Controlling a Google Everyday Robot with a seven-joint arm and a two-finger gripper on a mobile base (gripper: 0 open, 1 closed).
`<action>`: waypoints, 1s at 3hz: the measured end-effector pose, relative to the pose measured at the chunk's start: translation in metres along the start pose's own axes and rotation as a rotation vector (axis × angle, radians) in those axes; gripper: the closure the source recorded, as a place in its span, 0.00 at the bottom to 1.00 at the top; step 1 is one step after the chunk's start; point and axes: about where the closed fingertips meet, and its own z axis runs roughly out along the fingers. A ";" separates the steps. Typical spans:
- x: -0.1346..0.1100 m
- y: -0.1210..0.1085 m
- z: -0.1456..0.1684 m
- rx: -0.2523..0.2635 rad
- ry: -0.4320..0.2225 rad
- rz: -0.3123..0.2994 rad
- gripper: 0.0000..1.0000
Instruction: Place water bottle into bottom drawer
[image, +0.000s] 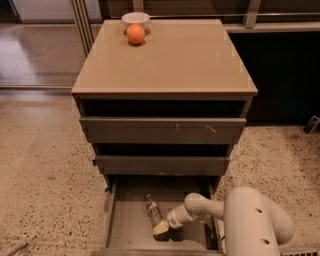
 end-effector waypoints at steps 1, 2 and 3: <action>0.000 0.000 0.000 0.000 0.000 0.000 0.82; 0.000 0.000 0.000 0.000 0.000 0.000 0.58; 0.000 0.000 0.000 0.000 0.000 0.000 0.35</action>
Offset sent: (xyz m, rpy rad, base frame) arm 0.0000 0.0000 0.0000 0.0000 0.0000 0.0000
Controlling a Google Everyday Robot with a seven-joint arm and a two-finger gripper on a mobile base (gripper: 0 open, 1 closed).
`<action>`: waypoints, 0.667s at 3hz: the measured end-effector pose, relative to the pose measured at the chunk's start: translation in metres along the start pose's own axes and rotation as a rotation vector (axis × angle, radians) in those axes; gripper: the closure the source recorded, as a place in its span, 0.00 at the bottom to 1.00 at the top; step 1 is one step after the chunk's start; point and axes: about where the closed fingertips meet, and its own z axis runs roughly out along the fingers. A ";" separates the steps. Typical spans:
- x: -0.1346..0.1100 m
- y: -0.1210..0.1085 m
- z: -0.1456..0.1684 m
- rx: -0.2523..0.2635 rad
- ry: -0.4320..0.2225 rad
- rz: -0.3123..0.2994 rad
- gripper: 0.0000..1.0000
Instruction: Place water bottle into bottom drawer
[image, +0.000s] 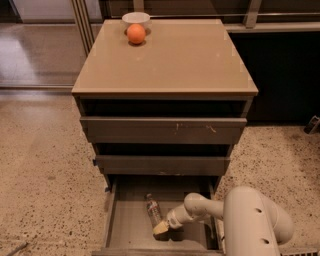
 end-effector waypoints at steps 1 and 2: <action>0.000 0.000 0.000 0.000 0.000 0.000 0.11; 0.000 0.000 0.000 0.000 0.000 0.000 0.00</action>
Offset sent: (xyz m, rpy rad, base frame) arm 0.0000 0.0000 0.0000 0.0000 0.0000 0.0000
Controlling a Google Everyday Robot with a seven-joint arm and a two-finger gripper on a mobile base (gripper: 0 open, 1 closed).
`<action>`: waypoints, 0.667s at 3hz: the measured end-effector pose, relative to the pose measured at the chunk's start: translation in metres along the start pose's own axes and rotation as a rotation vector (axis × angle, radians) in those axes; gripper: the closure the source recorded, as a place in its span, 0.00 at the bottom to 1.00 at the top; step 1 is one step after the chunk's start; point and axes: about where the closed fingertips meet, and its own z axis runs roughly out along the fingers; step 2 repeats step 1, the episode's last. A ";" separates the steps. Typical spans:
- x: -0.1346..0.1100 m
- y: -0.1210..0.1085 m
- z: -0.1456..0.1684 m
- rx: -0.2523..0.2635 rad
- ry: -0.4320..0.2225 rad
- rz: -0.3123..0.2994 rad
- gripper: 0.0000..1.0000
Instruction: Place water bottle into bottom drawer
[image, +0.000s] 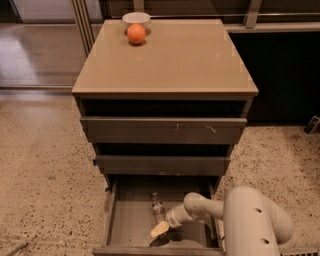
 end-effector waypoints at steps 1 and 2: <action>0.000 0.000 0.000 0.000 0.000 0.000 0.00; 0.000 0.000 0.000 0.000 0.000 0.000 0.00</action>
Offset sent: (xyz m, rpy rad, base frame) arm 0.0000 0.0000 0.0000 0.0000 0.0000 0.0000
